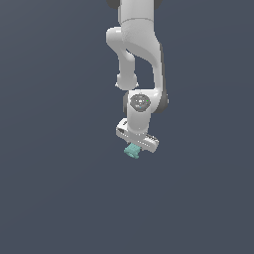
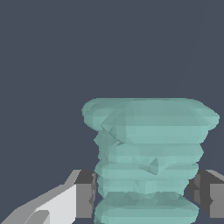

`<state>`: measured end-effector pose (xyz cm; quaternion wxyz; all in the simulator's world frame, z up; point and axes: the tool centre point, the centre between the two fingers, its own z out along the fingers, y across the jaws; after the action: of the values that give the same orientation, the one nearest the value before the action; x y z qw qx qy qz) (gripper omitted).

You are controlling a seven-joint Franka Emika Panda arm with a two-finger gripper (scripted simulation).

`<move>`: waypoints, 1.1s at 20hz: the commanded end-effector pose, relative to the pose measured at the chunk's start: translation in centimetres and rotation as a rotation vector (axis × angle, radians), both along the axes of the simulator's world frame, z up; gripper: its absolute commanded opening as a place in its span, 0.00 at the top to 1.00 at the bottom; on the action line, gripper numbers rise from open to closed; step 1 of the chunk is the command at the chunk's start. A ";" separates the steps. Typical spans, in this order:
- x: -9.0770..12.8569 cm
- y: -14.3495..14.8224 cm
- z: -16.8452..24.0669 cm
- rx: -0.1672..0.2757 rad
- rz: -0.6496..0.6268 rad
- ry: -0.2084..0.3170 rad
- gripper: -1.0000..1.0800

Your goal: Pick up the object and move it to a goal position.

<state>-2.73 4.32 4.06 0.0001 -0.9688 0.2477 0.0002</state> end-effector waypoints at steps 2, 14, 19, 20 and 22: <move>0.0 0.0 -0.1 0.000 -0.001 0.000 1.00; 0.3 -0.1 0.7 0.000 0.000 -0.001 1.00; 0.9 -0.6 2.8 0.000 0.000 -0.001 1.00; 1.1 -0.7 3.4 0.000 0.000 -0.001 1.00; 1.6 -1.0 4.7 0.000 0.000 -0.001 1.00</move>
<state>-1.50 3.56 7.77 0.0000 -0.9689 0.2475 0.0003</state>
